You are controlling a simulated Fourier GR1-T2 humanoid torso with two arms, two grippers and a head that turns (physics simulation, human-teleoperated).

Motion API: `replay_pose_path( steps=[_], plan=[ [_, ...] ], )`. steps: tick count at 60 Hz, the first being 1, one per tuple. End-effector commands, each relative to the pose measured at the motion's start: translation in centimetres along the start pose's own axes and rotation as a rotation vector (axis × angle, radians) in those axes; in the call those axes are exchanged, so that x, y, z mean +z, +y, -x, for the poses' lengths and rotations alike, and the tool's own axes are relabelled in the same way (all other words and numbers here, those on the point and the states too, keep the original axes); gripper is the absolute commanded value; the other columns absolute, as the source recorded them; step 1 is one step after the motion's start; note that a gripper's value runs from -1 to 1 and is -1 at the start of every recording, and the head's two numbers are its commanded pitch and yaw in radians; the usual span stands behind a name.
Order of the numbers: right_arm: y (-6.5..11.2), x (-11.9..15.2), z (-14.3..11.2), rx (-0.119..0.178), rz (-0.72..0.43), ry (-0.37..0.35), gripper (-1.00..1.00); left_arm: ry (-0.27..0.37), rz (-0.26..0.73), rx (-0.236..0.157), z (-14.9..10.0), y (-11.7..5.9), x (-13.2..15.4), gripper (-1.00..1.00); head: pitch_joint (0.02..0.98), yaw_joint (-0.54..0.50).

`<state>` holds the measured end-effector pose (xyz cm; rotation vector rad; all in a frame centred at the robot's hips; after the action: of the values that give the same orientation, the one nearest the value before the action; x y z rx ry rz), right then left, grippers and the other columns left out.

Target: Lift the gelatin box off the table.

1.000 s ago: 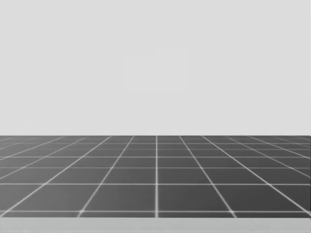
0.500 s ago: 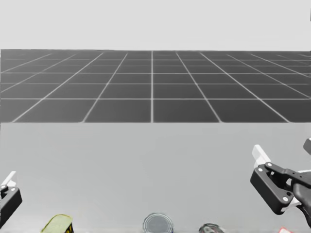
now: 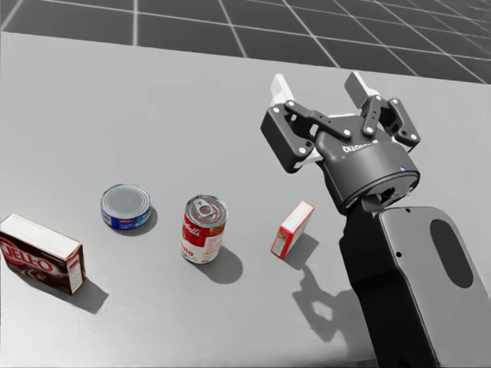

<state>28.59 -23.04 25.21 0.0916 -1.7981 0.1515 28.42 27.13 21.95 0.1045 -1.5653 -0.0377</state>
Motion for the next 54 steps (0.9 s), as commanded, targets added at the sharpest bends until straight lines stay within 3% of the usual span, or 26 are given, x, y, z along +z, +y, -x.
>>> replay_pose_path(
  steps=[1, 14, 20, 23, 28, 37, 40, 54],
  plan=[
    [0.2, 0.1, -0.1, -0.006, -0.010, -0.001, -1.00, -0.002, 0.018, -0.014, 0.0, -0.7, 0.2, -1.00, 0.837, -0.37],
    [0.2, 0.2, -0.3, -0.023, -0.038, 0.014, -1.00, -0.004, 0.034, -0.025, 0.2, -1.3, 0.4, -1.00, 0.867, -0.41],
    [0.4, 0.6, -0.6, -0.074, -0.092, 0.048, -1.00, -0.001, 0.032, -0.026, 0.3, -1.3, 0.4, -1.00, 0.858, -0.41],
    [0.5, 0.9, -1.1, -0.081, -0.108, 0.059, -1.00, 0.000, 0.031, -0.026, 0.3, -1.3, 0.4, -1.00, 0.856, -0.40],
    [0.5, 2.1, -2.1, -0.054, -0.137, 0.055, -1.00, 0.001, 0.032, -0.026, 0.3, -1.2, 0.4, -1.00, 0.852, -0.40],
    [-0.1, 5.1, -3.1, -0.037, -0.238, 0.074, -1.00, 0.003, 0.034, -0.024, 0.3, -1.2, 0.4, -1.00, 0.842, -0.39],
    [-0.3, 6.0, -3.3, -0.013, -0.240, 0.076, -1.00, 0.003, 0.034, -0.024, 0.3, -1.2, 0.4, -1.00, 0.839, -0.39],
    [-1.1, 10.0, -1.1, 0.046, -0.303, 0.097, -1.00, -0.004, 0.038, -0.026, 0.2, -1.2, 0.4, -1.00, 0.840, -0.40]
  ],
)
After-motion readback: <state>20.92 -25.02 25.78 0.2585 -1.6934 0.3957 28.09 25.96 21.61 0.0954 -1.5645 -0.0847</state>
